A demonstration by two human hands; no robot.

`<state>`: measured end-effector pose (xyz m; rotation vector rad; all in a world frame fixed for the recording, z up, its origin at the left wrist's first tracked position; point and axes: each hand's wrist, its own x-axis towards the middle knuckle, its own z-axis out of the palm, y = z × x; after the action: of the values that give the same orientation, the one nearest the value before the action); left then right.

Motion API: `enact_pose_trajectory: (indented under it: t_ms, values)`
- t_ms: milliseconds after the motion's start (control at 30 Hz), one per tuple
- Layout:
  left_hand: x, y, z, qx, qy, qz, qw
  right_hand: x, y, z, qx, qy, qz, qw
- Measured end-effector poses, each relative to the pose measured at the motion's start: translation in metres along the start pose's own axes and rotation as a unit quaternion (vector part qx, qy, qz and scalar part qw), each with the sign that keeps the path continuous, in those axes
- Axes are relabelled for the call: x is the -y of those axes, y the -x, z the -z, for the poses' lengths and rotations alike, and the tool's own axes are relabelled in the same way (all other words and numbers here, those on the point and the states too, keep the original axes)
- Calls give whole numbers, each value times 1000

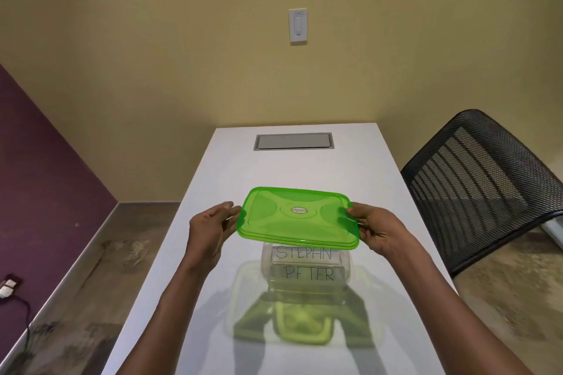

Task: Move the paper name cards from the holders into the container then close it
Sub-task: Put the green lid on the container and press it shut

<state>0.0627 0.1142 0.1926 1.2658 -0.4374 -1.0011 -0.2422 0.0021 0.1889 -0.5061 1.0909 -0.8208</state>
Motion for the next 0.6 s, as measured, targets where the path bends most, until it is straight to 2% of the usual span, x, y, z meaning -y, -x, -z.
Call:
enact_pose_trajectory:
  t_ms: [67, 167, 433, 600]
  values:
    - [3, -3, 0, 2, 0, 59, 998, 0, -1, 1, 6, 9, 19, 1000]
    - [17, -7, 1, 32, -69, 91, 993, -1, -6, 4, 10, 42, 46, 998]
    - [59, -17, -5, -34, -136, 50, 989, -23, -23, 11, -51, 222, 125, 966]
    - [88, -23, -8, -55, -203, 48, 976, -49, -29, 24, -75, 375, 122, 916]
